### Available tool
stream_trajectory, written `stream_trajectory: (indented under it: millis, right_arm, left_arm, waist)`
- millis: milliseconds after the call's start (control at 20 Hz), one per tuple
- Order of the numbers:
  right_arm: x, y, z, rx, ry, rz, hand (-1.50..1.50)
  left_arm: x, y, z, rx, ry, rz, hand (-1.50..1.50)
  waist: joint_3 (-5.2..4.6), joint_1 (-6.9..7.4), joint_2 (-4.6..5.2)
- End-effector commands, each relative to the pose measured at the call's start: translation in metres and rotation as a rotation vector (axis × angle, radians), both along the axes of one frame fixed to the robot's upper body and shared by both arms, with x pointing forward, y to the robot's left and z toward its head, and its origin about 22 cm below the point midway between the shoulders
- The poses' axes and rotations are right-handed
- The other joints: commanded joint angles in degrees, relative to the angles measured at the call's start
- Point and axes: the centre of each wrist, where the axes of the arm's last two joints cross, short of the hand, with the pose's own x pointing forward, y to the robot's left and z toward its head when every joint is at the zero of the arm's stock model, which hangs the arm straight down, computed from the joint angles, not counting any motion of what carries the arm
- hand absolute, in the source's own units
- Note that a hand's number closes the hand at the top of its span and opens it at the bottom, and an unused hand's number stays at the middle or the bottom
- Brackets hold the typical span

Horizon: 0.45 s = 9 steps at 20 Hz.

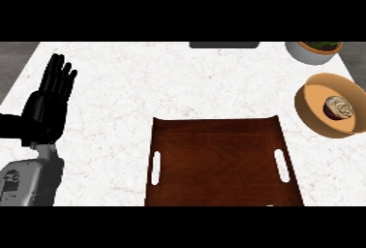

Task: Pick the cupcake from the tray and place it in the pot

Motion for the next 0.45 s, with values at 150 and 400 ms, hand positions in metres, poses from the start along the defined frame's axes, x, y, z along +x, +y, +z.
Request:
stream_trajectory:
  millis: [150,400]
  right_arm:
    - [-0.068,-0.044,0.0,-0.005,-0.046,-0.014,-1.5]
    - [-0.089,-0.051,-0.012,-0.009,-0.029,-0.044,-1.5]
  left_arm:
    - [-0.005,-0.008,-0.01,-0.012,0.007,0.001,0.0]
    - [-0.006,-0.009,-0.001,-0.002,0.005,-0.008,0.0]
  waist:
    - [0.07,-0.06,0.04]
    - [0.14,0.38,0.1]
